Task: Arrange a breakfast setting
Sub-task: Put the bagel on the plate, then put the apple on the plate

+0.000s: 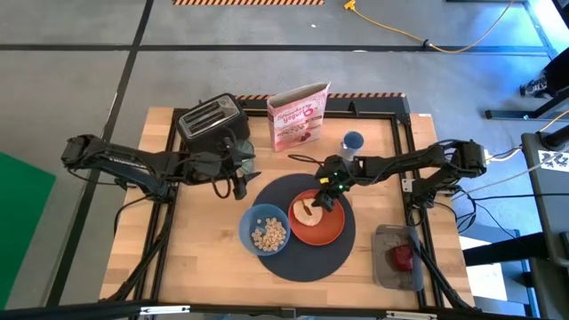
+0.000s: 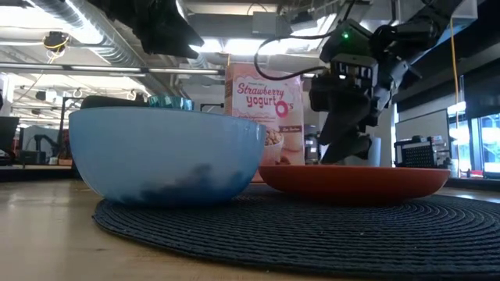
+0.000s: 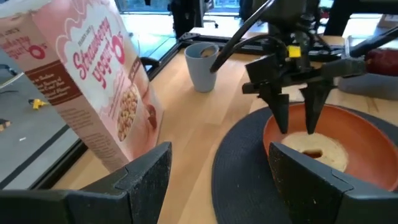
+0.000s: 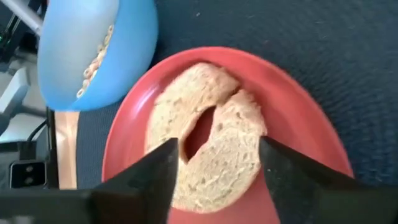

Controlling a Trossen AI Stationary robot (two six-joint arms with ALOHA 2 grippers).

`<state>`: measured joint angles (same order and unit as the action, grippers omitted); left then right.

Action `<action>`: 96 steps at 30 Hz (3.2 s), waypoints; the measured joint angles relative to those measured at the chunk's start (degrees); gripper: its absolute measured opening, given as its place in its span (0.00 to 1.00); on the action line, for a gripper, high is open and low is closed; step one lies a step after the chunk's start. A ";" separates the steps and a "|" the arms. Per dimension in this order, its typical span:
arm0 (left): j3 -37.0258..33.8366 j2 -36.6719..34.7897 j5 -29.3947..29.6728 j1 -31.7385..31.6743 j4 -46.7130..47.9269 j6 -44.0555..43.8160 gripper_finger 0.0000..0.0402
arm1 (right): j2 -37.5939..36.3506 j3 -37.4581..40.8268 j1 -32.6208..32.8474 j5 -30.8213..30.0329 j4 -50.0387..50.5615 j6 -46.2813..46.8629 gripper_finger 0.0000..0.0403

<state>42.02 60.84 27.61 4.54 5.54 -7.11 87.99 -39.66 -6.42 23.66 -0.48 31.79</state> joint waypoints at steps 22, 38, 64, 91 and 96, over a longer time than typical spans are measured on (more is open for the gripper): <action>-9.75 -0.07 -15.77 0.00 -29.20 15.05 0.66 | -10.77 -26.65 16.85 -30.40 63.40 28.08 0.45; -17.53 -0.04 -28.51 -0.01 -48.88 19.97 0.66 | -10.20 -27.58 42.02 -17.71 73.53 65.02 0.47; -17.57 7.85 -31.72 -5.32 -55.71 16.69 0.66 | -2.56 -20.10 56.70 -8.28 67.47 96.84 0.75; -17.53 7.83 -31.67 -5.38 -52.62 16.04 0.66 | -2.70 -8.27 57.42 -1.73 56.07 95.66 0.77; -17.53 7.83 -31.64 -5.38 -52.50 15.57 0.66 | -2.36 -8.00 57.46 -3.22 54.72 95.34 0.88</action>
<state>24.49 68.66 -4.03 -0.84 -46.96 8.46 85.63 -47.66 51.05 20.44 54.24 127.13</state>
